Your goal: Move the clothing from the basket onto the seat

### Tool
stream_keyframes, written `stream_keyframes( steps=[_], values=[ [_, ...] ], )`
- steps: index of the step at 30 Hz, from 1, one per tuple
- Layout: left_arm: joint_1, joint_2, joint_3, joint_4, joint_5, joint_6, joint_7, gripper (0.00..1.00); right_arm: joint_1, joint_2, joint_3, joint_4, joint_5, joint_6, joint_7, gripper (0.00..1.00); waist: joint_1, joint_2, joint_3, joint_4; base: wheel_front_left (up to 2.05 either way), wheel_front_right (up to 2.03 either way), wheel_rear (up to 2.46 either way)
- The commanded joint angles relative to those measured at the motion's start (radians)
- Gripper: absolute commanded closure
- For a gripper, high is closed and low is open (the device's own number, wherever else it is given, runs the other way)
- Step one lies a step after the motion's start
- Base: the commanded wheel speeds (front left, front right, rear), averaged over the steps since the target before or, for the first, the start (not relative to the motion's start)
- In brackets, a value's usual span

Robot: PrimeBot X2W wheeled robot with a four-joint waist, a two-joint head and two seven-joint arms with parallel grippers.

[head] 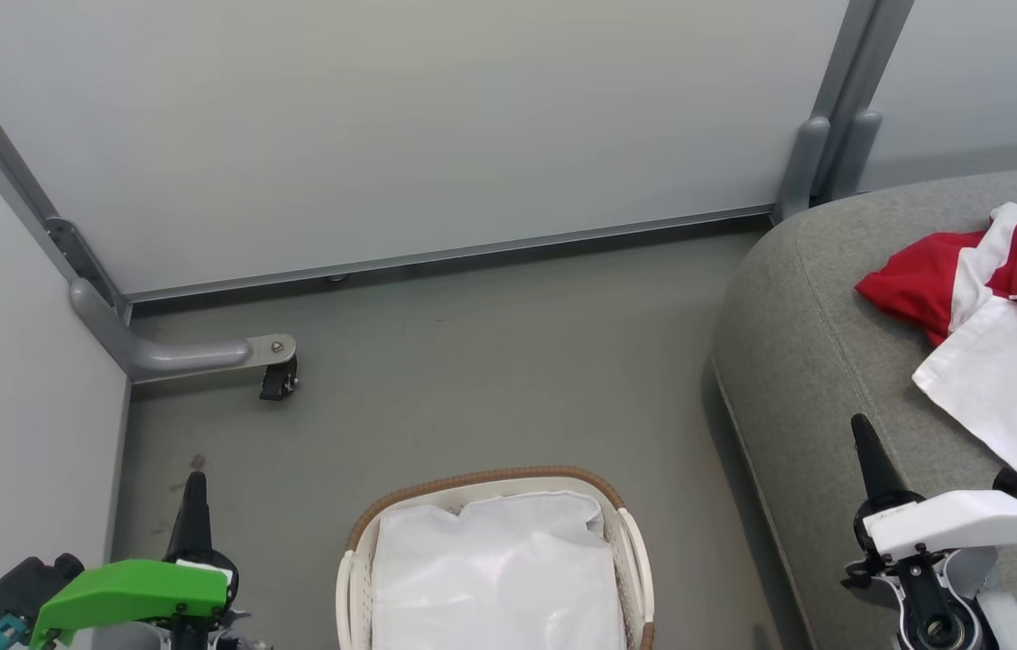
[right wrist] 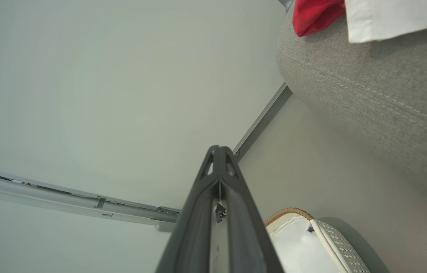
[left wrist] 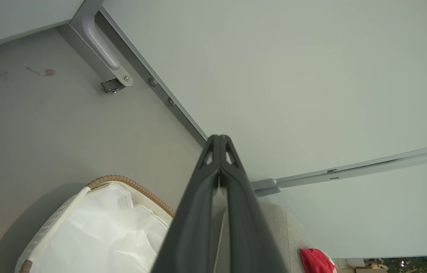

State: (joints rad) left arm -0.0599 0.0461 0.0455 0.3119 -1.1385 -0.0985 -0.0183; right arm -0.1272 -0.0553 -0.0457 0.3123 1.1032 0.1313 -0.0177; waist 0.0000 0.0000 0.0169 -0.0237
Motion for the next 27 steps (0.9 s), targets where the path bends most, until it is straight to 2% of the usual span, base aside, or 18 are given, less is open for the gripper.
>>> stream_keyframes(
  steps=[1,27],
  values=[
    [-0.030,0.004,0.008,-0.015,-0.029,-0.009,0.008,1.00,0.004,-0.004,-0.006,-0.014,0.029,0.000,0.008,1.00,0.0000,0.0000,0.000,0.001,0.00,0.00,0.00],
    [-0.043,0.005,0.039,-0.042,-0.248,-0.021,0.071,1.00,0.013,0.000,-0.038,-0.042,0.266,-0.001,0.071,1.00,0.0000,0.0000,-0.006,0.010,0.00,0.00,0.00]
  ],
)
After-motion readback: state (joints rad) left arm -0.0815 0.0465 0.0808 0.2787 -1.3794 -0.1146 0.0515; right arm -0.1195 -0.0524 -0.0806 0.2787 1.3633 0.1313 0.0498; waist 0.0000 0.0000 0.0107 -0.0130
